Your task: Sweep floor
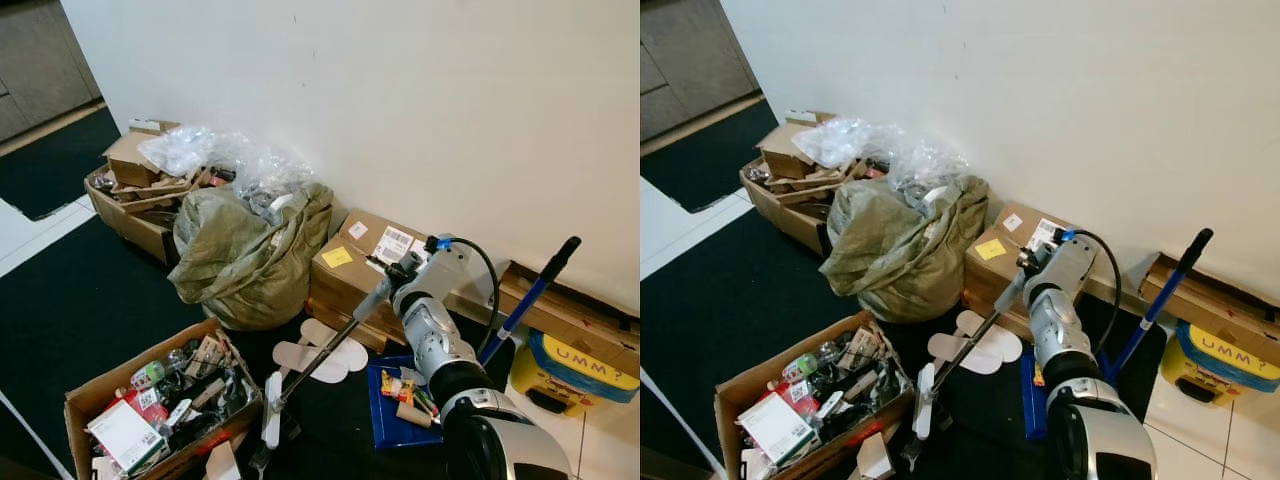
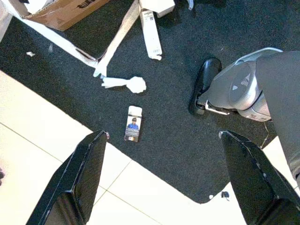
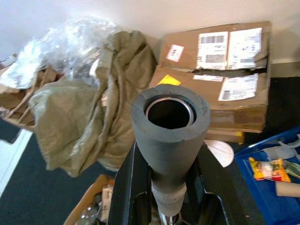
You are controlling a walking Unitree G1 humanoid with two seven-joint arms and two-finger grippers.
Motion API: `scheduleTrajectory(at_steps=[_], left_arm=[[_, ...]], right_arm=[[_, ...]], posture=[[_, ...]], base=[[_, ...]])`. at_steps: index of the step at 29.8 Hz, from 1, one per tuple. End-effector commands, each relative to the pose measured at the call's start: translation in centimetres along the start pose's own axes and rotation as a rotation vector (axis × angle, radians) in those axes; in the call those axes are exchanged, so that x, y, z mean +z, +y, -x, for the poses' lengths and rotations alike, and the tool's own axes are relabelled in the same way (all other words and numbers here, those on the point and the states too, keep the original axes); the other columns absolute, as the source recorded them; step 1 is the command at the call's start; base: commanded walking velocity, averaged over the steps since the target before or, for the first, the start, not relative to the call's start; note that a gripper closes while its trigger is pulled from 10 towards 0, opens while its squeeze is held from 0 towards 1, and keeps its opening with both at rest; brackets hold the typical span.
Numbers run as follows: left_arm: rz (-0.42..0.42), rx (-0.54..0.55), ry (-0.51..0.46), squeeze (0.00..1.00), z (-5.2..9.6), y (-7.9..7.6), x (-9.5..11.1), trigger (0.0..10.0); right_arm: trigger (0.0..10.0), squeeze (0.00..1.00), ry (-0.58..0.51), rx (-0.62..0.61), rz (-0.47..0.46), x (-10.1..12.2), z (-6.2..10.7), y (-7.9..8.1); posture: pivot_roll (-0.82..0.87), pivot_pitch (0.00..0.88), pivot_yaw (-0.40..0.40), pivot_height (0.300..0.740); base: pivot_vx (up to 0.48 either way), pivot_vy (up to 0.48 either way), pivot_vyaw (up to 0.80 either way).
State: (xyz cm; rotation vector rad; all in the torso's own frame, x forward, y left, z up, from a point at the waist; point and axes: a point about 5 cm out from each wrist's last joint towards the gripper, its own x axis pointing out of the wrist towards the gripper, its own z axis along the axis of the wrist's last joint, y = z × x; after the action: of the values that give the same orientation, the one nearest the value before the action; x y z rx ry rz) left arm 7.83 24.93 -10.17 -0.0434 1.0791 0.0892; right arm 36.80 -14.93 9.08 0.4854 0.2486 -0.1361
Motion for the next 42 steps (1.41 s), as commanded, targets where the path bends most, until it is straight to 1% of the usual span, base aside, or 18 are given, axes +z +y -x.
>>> scheduleTrajectory(at_steps=[1, 2, 4, 5, 7, 8, 9, 10, 11, 13, 14, 15, 19, 26, 28, 31, 38, 42], left_arm=[[-0.020, 0.009, 0.023, 0.00, 0.4, 0.7, -0.6, 10.0], [-0.024, 0.010, 0.030, 0.00, 0.6, 0.9, -1.0, 10.0], [-0.024, 0.010, 0.030, 0.00, 0.6, 0.9, -1.0, 10.0], [-0.028, 0.010, 0.034, 0.00, 0.7, 1.0, -1.3, 10.0], [-0.028, 0.010, 0.034, 0.00, 0.7, 1.0, -1.3, 10.0], [-0.029, 0.010, 0.035, 0.00, 0.8, 1.1, -1.4, 10.0], [-0.029, 0.010, 0.035, 0.00, 0.8, 1.1, -1.4, 10.0], [-0.030, 0.008, 0.032, 0.00, 0.8, 1.1, -1.4, 10.0], [-0.030, 0.008, 0.032, 0.00, 0.8, 1.1, -1.4, 10.0], [-0.028, 0.004, 0.024, 0.00, 0.6, 0.9, -1.1, 10.0], [-0.028, 0.004, 0.024, 0.00, 0.6, 0.9, -1.1, 10.0], [-0.025, -0.001, 0.018, 0.00, 0.5, 0.7, -0.8, 10.0], [-0.017, -0.006, 0.009, 0.00, 0.3, 0.4, -0.5, 10.0], [-0.012, -0.009, 0.004, 0.00, 0.2, 0.2, -0.3, 10.0], [-0.008, -0.012, 0.002, 0.00, 0.0, 0.0, -0.1, 10.0], [-0.002, -0.013, 0.000, 0.00, -0.1, -0.2, 0.1, 10.0], [0.002, -0.012, -0.002, 0.00, -0.1, -0.3, 0.2, 10.0], [0.006, -0.013, -0.003, 0.00, -0.2, -0.3, 0.3, 10.0]], right_arm=[[10.0, 0.00, 0.052, -0.007, -0.032, -1.7, 0.3, 0.2], [10.0, 0.00, 0.083, -0.047, 0.070, -2.5, 0.5, -0.3], [10.0, 0.00, 0.083, -0.047, 0.070, -2.5, 0.5, -0.3], [10.0, 0.00, 0.123, -0.091, 0.203, -3.2, 0.7, -1.0], [10.0, 0.00, 0.123, -0.091, 0.203, -3.2, 0.7, -1.0], [10.0, 0.00, 0.141, -0.129, 0.341, -3.2, 0.8, -1.7], [10.0, 0.00, 0.141, -0.129, 0.341, -3.2, 0.8, -1.7], [10.0, 0.00, 0.144, -0.165, 0.453, -2.4, 0.6, -2.6], [10.0, 0.00, 0.144, -0.165, 0.453, -2.4, 0.6, -2.6], [10.0, 0.00, 0.123, -0.216, 0.577, 0.0, 0.2, -4.2], [10.0, 0.00, 0.123, -0.216, 0.577, 0.0, 0.2, -4.2], [10.0, 0.00, 0.110, -0.254, 0.614, 1.8, 0.1, -5.5], [10.0, 0.00, 0.080, -0.307, 0.672, 3.9, 0.3, -7.3], [10.0, 0.00, 0.057, -0.343, 0.693, 5.3, 0.4, -8.5], [10.0, 0.00, 0.006, -0.348, 0.698, 6.8, 0.5, -9.1], [10.0, 0.00, -0.084, -0.289, 0.716, 8.3, 0.4, -8.3], [10.0, 0.00, -0.152, -0.230, 0.726, 9.5, 0.3, -7.3], [10.0, 0.00, -0.231, -0.091, 0.679, 10.1, 0.3, -5.6]], posture=[[0.04, 0.187, 0.018, 0.740], [0.05, 0.212, 0.024, 0.740], [0.05, 0.212, 0.024, 0.740], [0.05, 0.217, 0.027, 0.740], [0.05, 0.217, 0.027, 0.740], [0.04, 0.215, 0.026, 0.740], [0.04, 0.215, 0.026, 0.740], [0.03, 0.205, 0.024, 0.740], [0.03, 0.205, 0.024, 0.740], [0.02, 0.196, 0.021, 0.740], [0.02, 0.196, 0.021, 0.740], [0.00, 0.182, 0.013, 0.740], [-0.01, 0.167, 0.001, 0.740], [-0.02, 0.156, -0.003, 0.740], [-0.03, 0.147, -0.006, 0.740], [-0.03, 0.143, -0.009, 0.740], [-0.04, 0.141, -0.010, 0.740], [-0.04, 0.142, -0.010, 0.740]], base=[[0.000, 0.000, 0.00], [0.000, 0.000, 0.00], [0.000, 0.000, 0.00], [0.000, 0.000, 0.00], [0.000, 0.000, 0.00], [0.000, 0.000, 0.00], [0.000, 0.000, 0.00], [0.000, 0.000, 0.00], [0.000, 0.000, 0.00], [0.000, 0.000, 0.00], [0.000, 0.000, 0.00], [0.000, 0.000, 0.00], [0.000, 0.000, 0.00], [0.000, 0.000, 0.00], [0.000, 0.000, 0.00], [0.000, 0.000, 0.00], [0.000, 0.000, 0.00], [0.000, 0.000, 0.00]])
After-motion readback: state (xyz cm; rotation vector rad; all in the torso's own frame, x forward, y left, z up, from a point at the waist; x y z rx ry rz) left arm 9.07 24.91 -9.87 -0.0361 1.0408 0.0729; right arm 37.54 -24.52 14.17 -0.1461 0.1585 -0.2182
